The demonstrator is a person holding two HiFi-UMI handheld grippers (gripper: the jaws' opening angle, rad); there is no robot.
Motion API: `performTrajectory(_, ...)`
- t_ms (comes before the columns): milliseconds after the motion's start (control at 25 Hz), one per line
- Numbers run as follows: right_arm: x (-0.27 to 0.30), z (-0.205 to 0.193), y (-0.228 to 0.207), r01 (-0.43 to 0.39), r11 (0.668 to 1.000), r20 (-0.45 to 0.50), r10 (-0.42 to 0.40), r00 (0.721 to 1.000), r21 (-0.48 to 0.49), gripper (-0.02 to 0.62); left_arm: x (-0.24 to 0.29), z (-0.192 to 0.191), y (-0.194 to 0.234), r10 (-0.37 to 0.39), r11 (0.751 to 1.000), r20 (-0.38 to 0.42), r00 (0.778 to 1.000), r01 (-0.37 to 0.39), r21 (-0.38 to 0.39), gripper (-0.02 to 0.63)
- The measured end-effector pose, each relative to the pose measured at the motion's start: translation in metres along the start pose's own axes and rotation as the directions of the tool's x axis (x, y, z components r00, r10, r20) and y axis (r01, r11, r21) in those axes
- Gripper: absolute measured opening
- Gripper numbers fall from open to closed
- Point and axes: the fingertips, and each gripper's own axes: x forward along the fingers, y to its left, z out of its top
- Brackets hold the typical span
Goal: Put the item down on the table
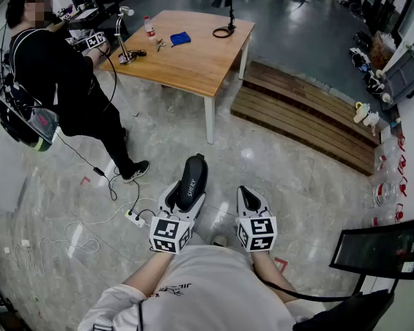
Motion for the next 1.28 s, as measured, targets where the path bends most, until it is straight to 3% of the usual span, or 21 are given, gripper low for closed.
performTrajectory(200, 0.011, -0.001, -0.026, 0.012, 1.000, -0.011, -0.012, 1.000, 0.017, 0.005, 0.024, 0.003, -0.008, -0.024, 1.000, -0.008, 1.000, 0.024, -0.008, 0.327)
performTrajectory(400, 0.048, 0.009, -0.041, 0.009, 1.000, -0.009, -0.009, 1.000, 0.011, 0.005, 0.062, 0.007, 0.014, -0.022, 1.000, -0.007, 1.000, 0.022, -0.010, 0.327)
performTrajectory(720, 0.158, 0.051, -0.072, 0.034, 0.999, -0.014, -0.034, 0.999, 0.002, 0.005, 0.167, 0.039, 0.088, -0.053, 0.998, 0.016, 0.998, 0.054, -0.036, 0.327)
performTrajectory(920, 0.241, 0.095, -0.093, 0.064, 0.998, -0.009, -0.064, 0.998, 0.012, 0.005, 0.231, 0.072, 0.151, -0.071, 0.997, 0.015, 0.997, 0.071, 0.007, 0.327)
performTrajectory(1280, 0.343, 0.158, -0.099, 0.052, 0.999, 0.025, -0.052, 0.998, -0.006, 0.005, 0.308, 0.108, 0.221, -0.090, 0.996, 0.005, 0.996, 0.090, 0.006, 0.327)
